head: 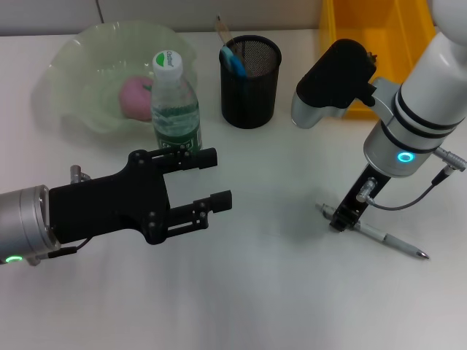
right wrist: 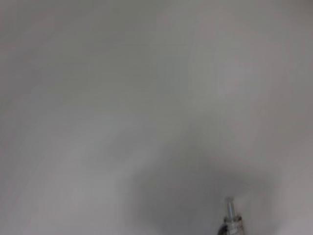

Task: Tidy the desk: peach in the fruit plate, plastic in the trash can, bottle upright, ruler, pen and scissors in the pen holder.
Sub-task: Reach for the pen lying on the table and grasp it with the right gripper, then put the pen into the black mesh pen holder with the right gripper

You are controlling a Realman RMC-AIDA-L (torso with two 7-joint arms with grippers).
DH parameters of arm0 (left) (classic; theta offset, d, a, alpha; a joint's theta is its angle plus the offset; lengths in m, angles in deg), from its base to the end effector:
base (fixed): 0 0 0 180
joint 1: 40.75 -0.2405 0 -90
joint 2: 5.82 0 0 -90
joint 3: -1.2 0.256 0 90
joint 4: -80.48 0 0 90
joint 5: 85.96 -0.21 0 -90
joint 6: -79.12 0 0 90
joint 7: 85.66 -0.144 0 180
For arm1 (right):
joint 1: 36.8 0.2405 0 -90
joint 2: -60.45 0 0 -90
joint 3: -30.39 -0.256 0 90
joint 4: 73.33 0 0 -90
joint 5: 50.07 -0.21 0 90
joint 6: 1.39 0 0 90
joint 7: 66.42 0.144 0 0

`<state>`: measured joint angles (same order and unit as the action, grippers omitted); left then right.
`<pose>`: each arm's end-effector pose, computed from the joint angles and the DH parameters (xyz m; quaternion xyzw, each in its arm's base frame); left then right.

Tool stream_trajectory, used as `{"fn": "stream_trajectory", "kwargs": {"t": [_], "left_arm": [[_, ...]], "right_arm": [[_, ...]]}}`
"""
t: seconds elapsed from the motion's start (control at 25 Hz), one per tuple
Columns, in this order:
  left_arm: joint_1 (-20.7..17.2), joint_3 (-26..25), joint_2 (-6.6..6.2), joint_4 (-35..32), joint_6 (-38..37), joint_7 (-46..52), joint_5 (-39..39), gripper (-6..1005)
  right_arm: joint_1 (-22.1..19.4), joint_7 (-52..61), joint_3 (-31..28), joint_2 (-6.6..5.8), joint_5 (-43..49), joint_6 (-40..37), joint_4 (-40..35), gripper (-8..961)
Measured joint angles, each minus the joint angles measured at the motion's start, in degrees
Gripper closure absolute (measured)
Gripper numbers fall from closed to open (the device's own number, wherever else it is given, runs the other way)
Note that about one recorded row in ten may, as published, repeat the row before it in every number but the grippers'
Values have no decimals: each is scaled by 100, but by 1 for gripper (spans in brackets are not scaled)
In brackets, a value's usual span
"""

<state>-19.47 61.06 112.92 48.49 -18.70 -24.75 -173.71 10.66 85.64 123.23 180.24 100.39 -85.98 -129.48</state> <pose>-0.2481 0.2715 -0.0204 -0.9169 -0.1026 -0.3759 0.0864 0.1755 0.3577 -0.0663 -0.9000 0.2928 -0.3013 0.1158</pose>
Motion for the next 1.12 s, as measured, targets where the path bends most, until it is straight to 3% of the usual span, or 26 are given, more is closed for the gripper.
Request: {"fn": "stream_trajectory", "kwargs": {"t": [0.88,1.12], "left_arm": [[8,-9,0,0,9,-7,5,368],[8,-18,-1,0,9,-9,49,368]], "right_arm": [[-6,-18,80,0,0,41,-33,772],[-339,-18,25,-11,-1,49,-629,775]]}}
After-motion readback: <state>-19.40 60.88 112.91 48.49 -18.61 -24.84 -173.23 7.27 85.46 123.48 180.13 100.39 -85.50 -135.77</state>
